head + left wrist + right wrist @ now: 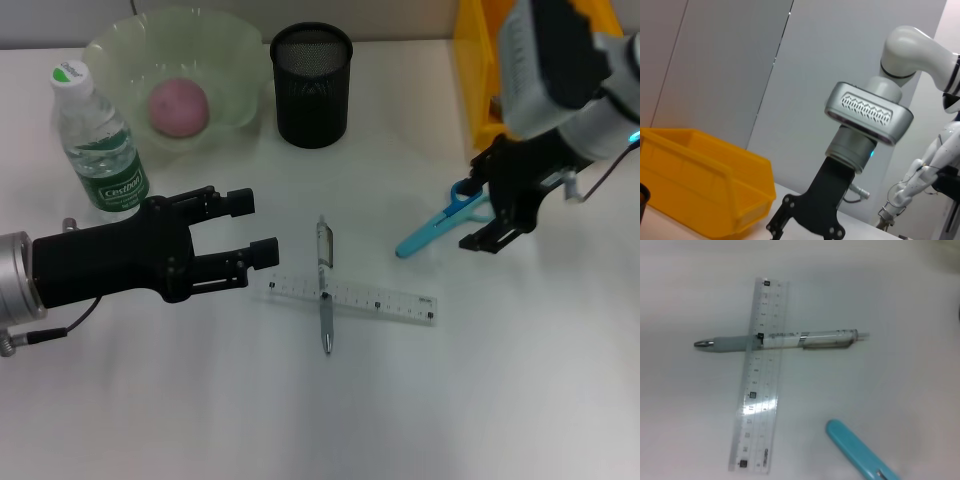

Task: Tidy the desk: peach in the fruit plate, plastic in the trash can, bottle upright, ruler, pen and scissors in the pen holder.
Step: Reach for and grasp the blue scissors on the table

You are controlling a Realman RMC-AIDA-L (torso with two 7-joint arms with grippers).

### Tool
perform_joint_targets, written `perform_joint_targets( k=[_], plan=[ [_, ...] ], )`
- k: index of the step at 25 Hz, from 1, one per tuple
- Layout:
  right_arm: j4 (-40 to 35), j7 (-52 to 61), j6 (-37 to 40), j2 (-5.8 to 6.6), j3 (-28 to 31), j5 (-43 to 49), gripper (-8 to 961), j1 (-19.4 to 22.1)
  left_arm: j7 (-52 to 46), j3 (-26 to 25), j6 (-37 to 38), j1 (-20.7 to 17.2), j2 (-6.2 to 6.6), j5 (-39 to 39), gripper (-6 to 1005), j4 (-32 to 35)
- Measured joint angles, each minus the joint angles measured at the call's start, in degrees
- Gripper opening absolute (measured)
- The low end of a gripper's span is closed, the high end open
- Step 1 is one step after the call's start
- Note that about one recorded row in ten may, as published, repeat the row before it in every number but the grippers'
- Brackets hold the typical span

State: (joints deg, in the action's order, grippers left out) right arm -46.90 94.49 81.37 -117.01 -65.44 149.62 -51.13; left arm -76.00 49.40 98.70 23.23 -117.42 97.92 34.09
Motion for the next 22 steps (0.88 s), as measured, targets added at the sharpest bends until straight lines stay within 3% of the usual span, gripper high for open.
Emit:
perform_joint_targets(
  k=[8,19,22],
  plan=[
    [5.1,-0.1,-7.3,-1.69,-0.9,0.5,723,-1.0,-0.3,-0.1,-1.1,-0.3,-0.5,-0.1,793,-0.5],
    [8.7,0.4,-12.0,-1.9,-0.5,0.3,682,-1.7,-0.4,0.0,-1.2,-0.5,-0.69,-0.1,793,-0.5],
    [9.8,0.7,-12.8,-1.9,-0.3,0.2,570,-2.1,-0.5,0.0,-1.2,-0.4,-0.7,-0.1,793,-0.5]
  ],
)
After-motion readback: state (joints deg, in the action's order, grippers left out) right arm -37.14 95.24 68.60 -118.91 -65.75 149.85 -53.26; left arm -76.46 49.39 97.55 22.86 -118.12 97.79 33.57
